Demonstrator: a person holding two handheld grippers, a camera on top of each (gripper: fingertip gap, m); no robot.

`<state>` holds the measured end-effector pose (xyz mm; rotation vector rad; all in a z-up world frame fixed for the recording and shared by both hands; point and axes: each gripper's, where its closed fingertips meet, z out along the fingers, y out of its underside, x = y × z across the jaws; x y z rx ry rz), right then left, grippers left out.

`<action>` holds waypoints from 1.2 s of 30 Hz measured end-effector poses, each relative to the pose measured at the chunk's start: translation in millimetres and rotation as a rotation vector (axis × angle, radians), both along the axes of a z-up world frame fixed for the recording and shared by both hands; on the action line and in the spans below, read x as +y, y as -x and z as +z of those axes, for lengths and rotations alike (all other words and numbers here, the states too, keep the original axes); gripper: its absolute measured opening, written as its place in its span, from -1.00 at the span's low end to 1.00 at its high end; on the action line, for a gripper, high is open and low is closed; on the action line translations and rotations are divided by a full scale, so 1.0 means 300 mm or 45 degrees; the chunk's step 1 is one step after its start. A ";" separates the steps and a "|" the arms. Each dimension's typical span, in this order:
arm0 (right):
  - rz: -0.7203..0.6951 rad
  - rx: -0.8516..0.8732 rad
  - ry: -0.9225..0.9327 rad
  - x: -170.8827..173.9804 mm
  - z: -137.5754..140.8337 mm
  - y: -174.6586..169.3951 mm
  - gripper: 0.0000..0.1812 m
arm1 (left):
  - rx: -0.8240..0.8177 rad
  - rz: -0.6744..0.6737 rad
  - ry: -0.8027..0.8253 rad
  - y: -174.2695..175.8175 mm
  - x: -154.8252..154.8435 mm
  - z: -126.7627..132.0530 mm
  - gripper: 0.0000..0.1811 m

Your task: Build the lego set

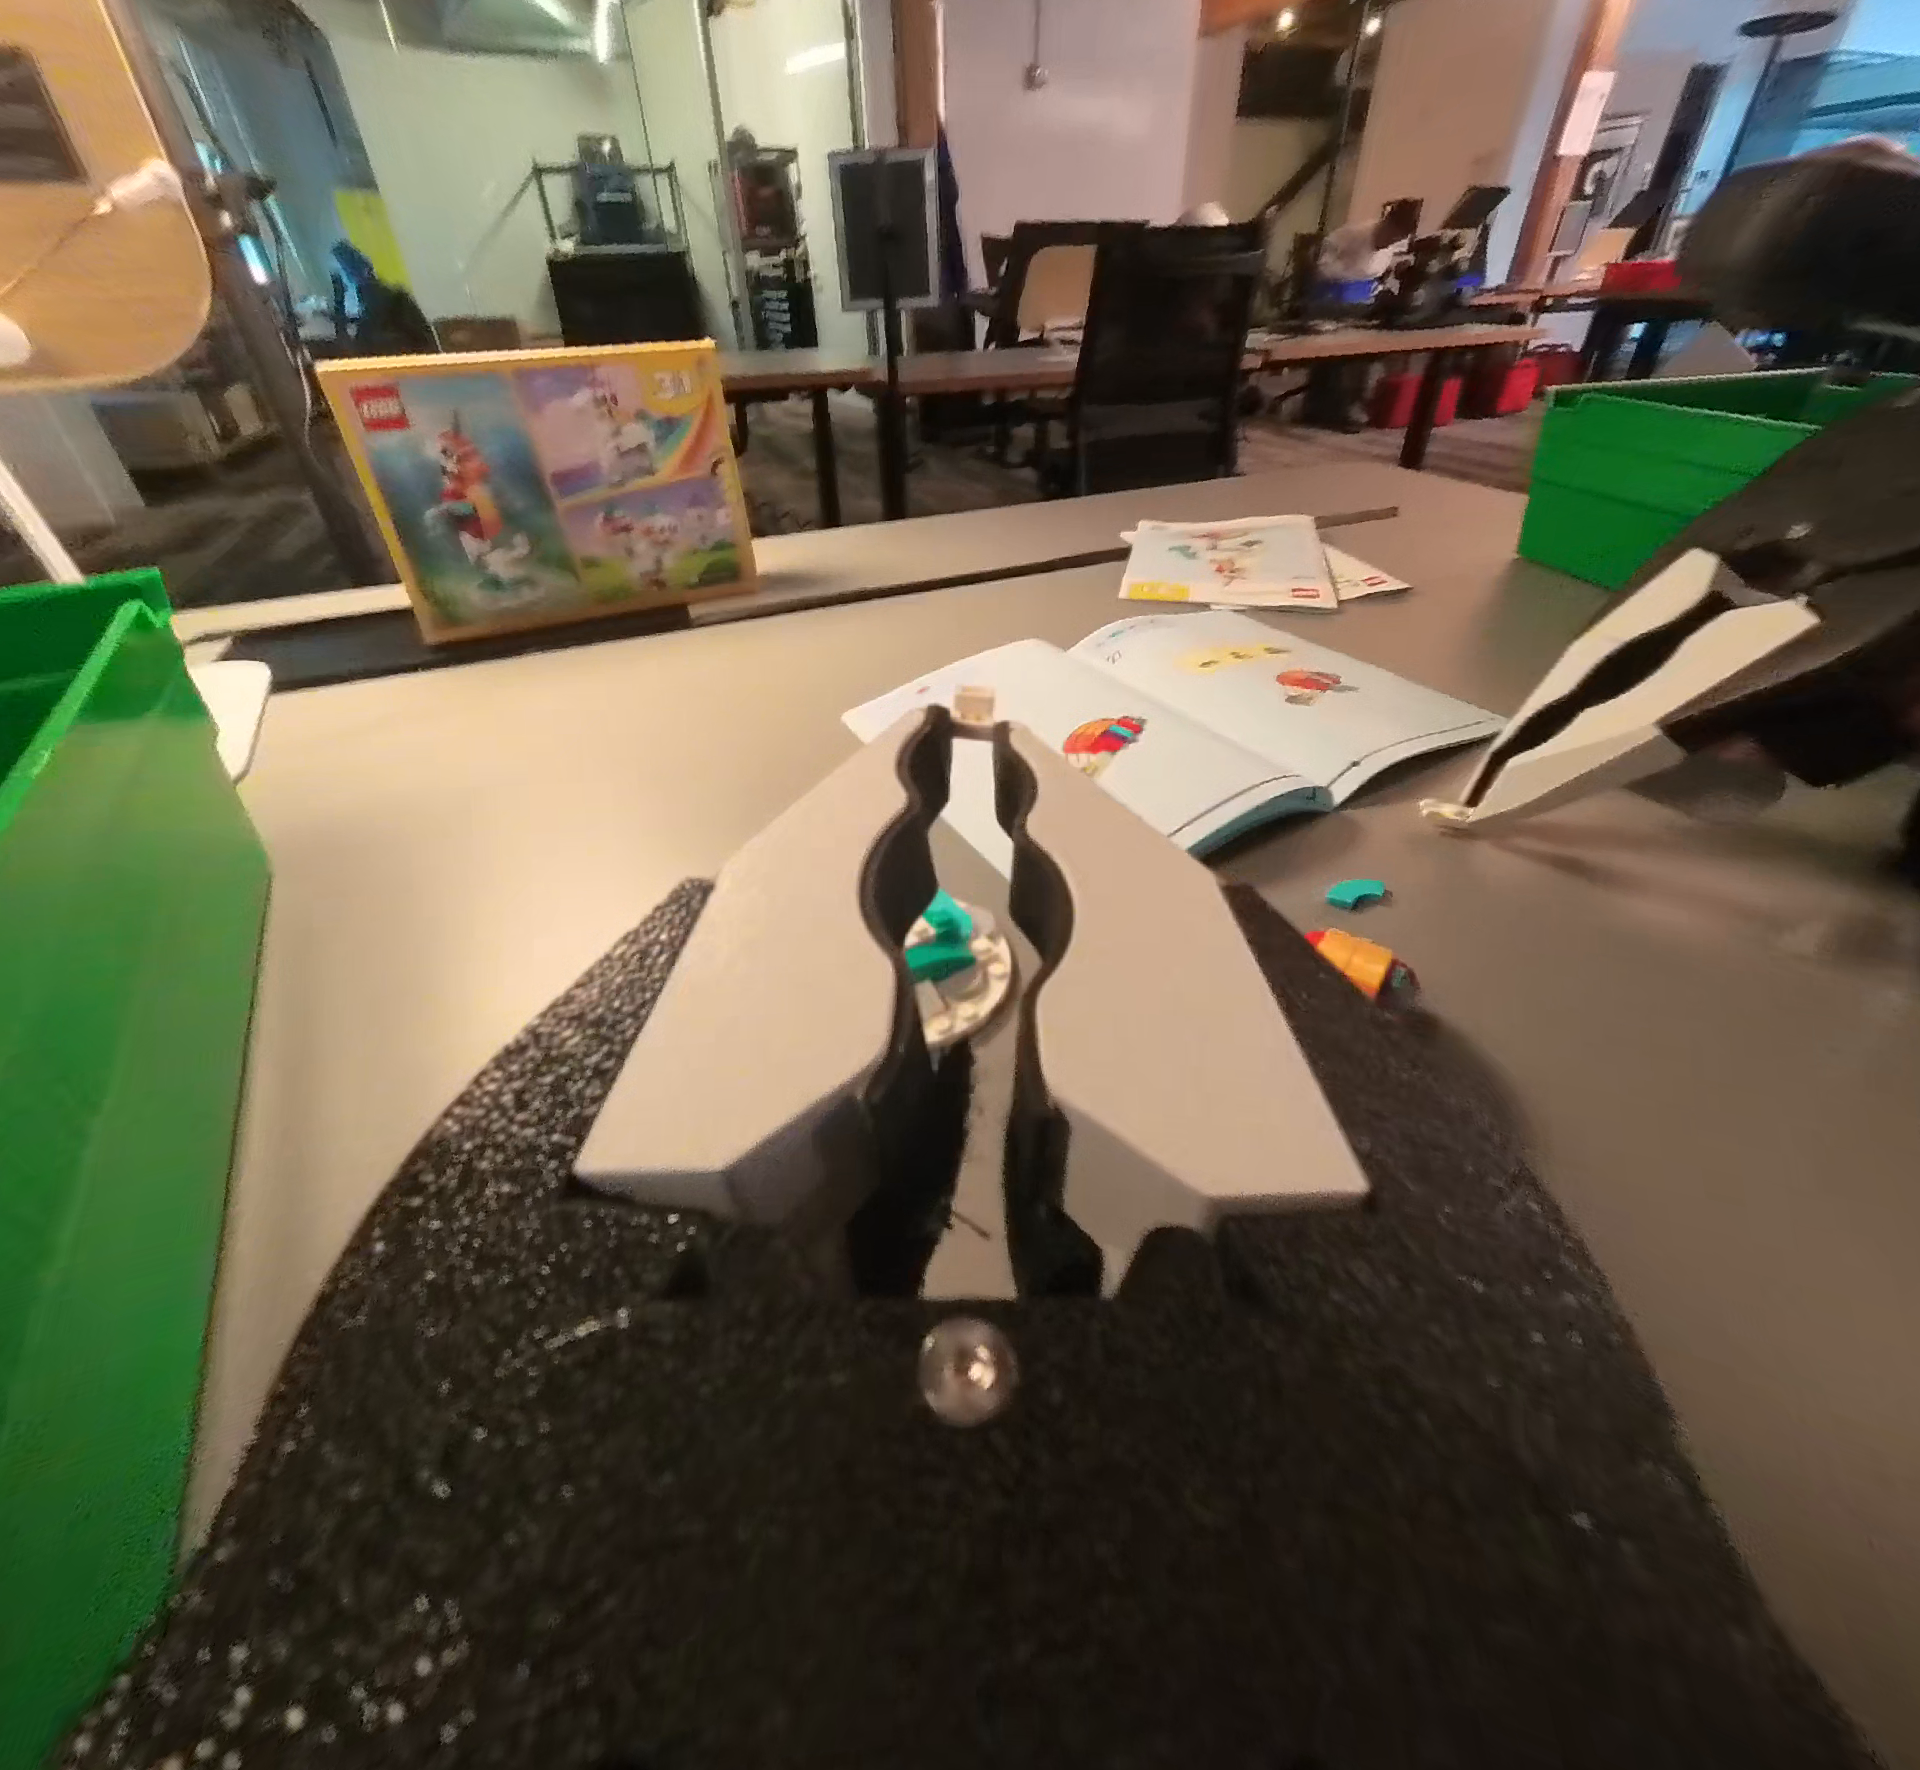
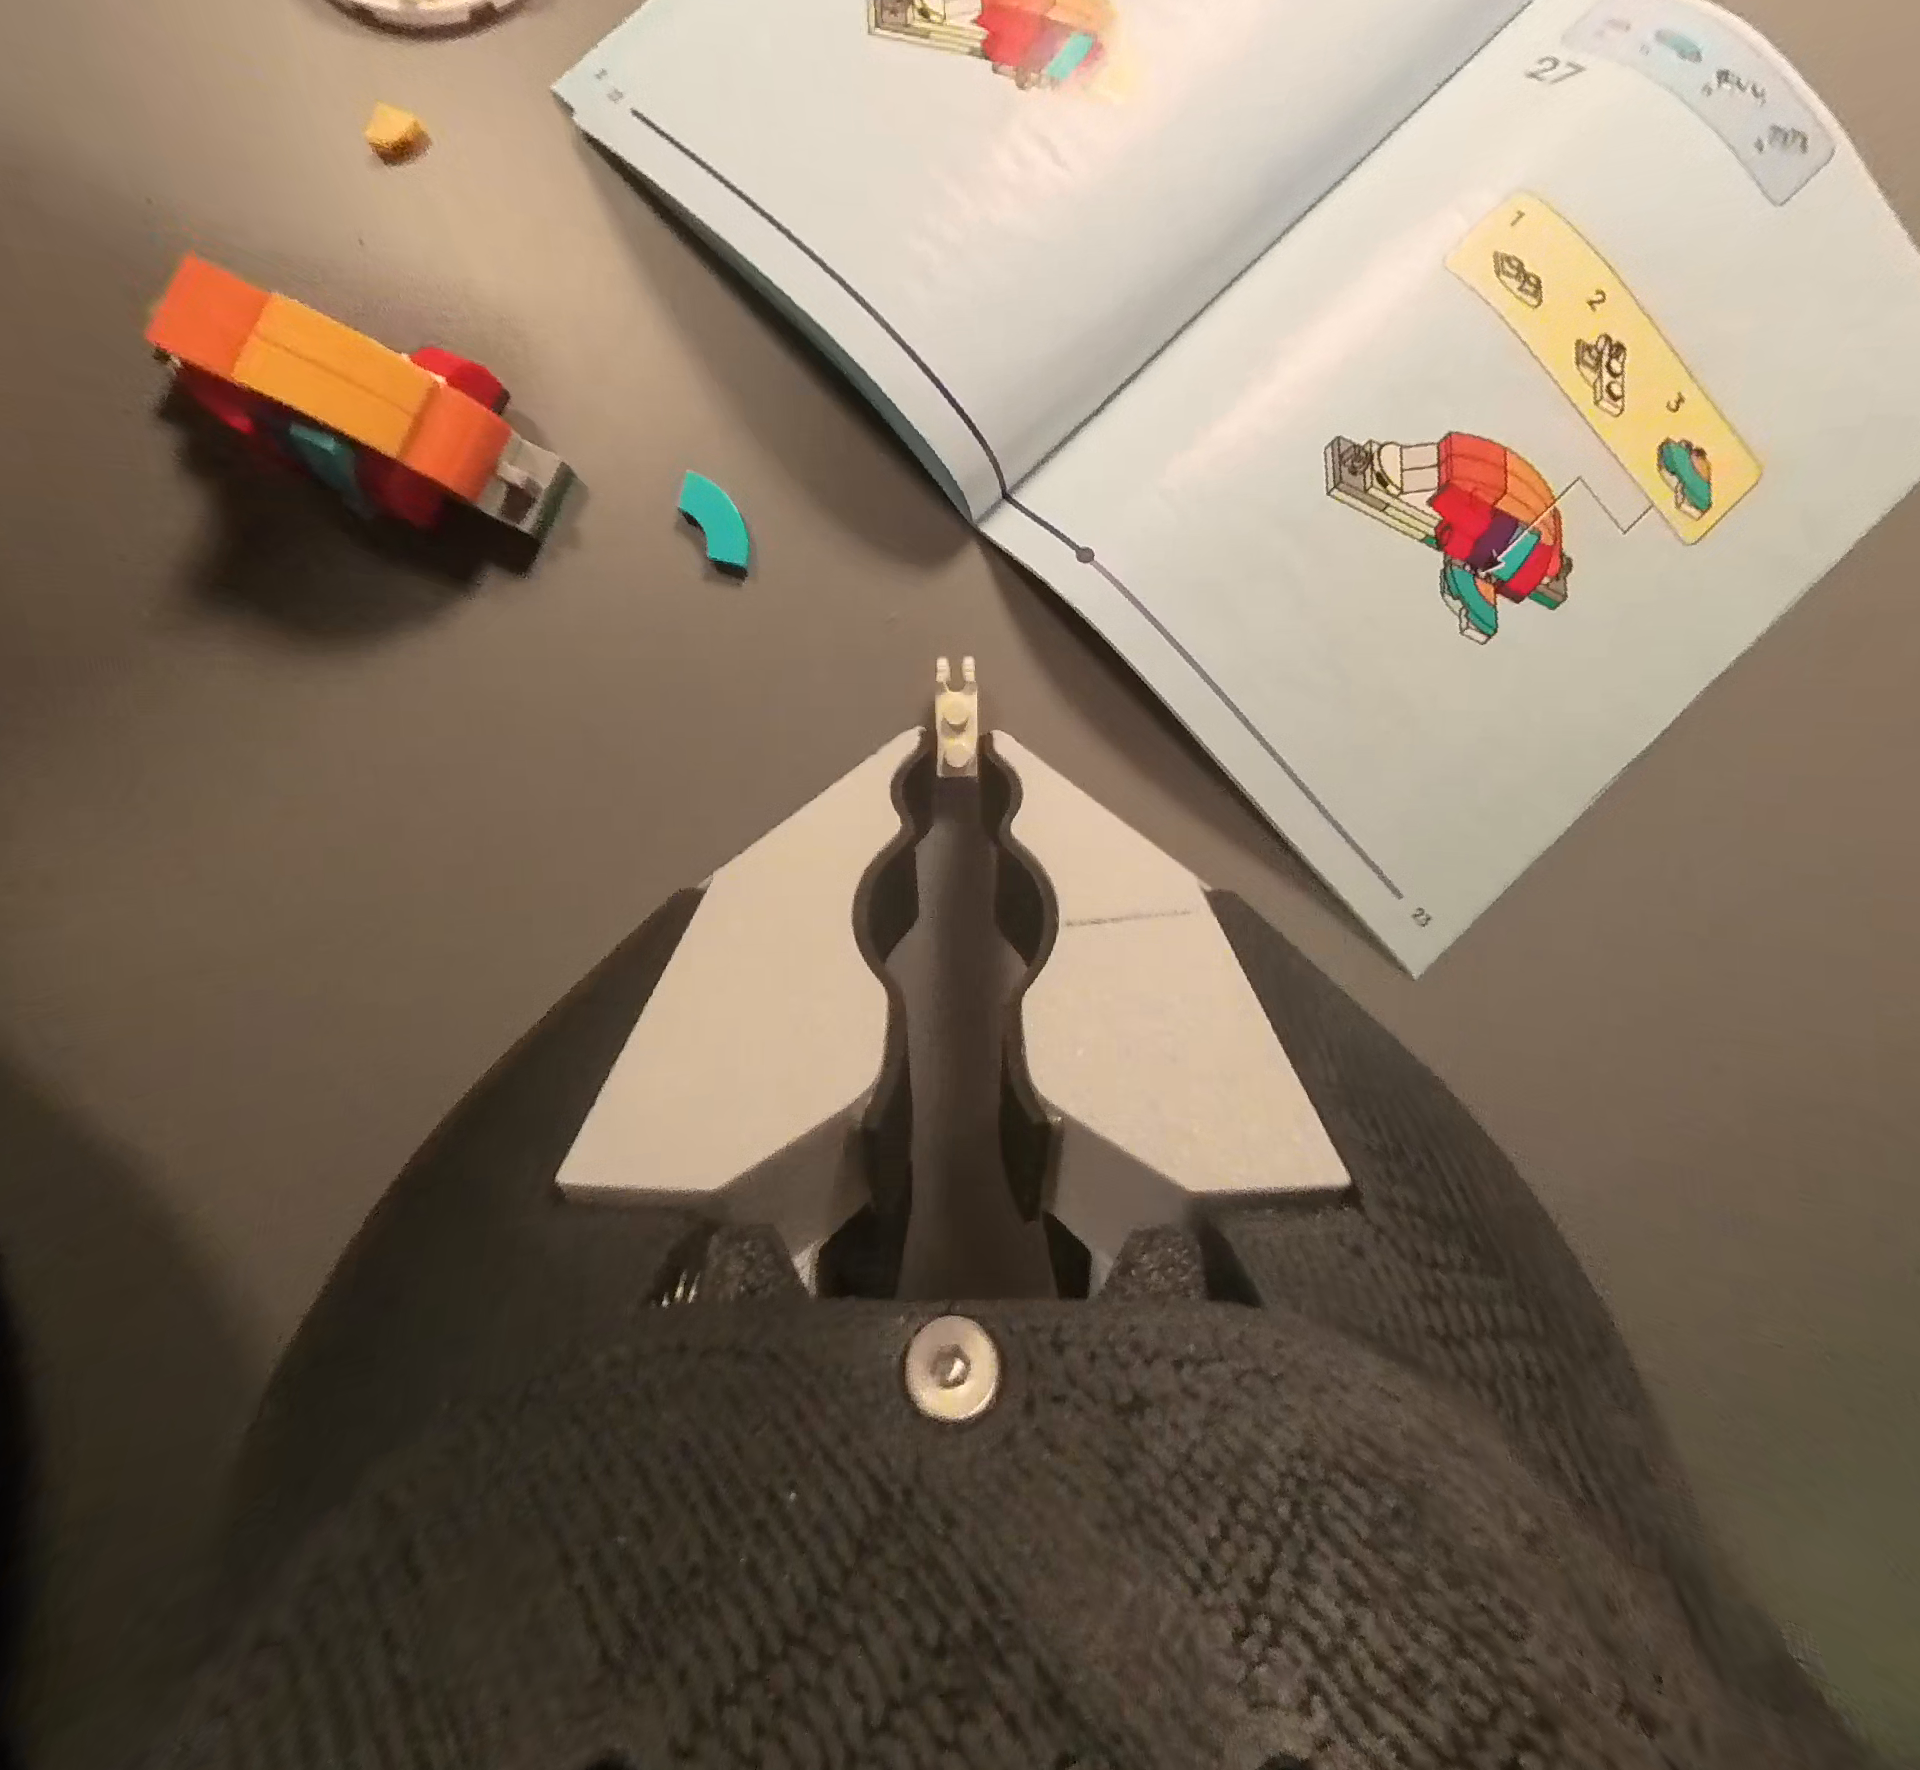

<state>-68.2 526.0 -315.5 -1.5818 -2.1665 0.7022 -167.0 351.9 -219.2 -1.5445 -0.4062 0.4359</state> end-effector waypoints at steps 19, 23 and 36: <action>0.200 0.382 0.399 -0.398 0.321 0.229 -0.94 | 0.228 -0.053 0.177 -0.079 0.083 -0.025 -0.94; 0.246 0.398 0.452 -0.451 0.320 0.228 -0.94 | 0.364 -0.052 0.254 -0.098 0.085 -0.025 -0.94; 0.158 0.249 1.221 -0.475 0.337 0.178 -0.94 | 0.447 -0.054 0.273 -0.113 0.080 -0.023 -0.94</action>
